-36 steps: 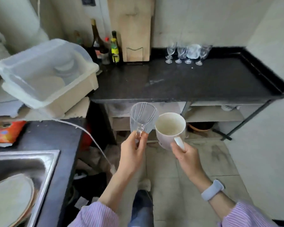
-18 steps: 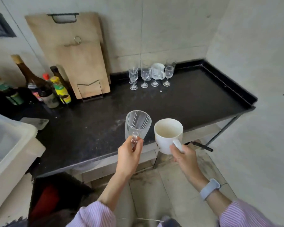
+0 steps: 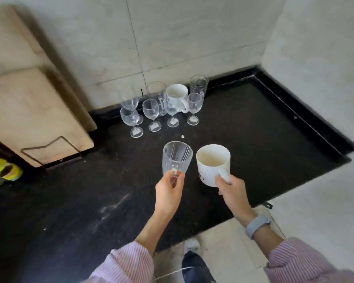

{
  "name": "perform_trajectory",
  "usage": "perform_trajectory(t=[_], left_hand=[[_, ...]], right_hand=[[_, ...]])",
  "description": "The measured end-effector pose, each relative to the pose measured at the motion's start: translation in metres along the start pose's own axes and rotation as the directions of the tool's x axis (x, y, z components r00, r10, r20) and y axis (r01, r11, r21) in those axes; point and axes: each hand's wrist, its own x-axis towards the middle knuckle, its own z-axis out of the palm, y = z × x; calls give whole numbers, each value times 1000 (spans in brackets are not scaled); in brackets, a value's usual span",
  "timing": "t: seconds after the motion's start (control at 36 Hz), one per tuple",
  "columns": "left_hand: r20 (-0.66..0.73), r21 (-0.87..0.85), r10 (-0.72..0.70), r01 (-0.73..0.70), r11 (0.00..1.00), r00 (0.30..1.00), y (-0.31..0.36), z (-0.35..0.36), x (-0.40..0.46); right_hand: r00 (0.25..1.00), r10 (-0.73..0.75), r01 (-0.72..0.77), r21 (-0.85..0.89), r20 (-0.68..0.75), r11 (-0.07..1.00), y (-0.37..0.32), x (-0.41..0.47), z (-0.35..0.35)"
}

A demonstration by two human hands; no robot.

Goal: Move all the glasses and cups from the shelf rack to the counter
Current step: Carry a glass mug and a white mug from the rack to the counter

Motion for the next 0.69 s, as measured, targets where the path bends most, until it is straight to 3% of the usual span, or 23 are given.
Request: perform_trajectory(t=[0.39,0.69], left_hand=[[-6,18,-32,32,999,999,10,110,141],[-79,-2,37,-37,999,996,-4,117,162]], right_hand=[[992,113,-110,50,-56,993,-4,175,-39],[1000,6,-5,27,-13,1000,-13,229,-22]])
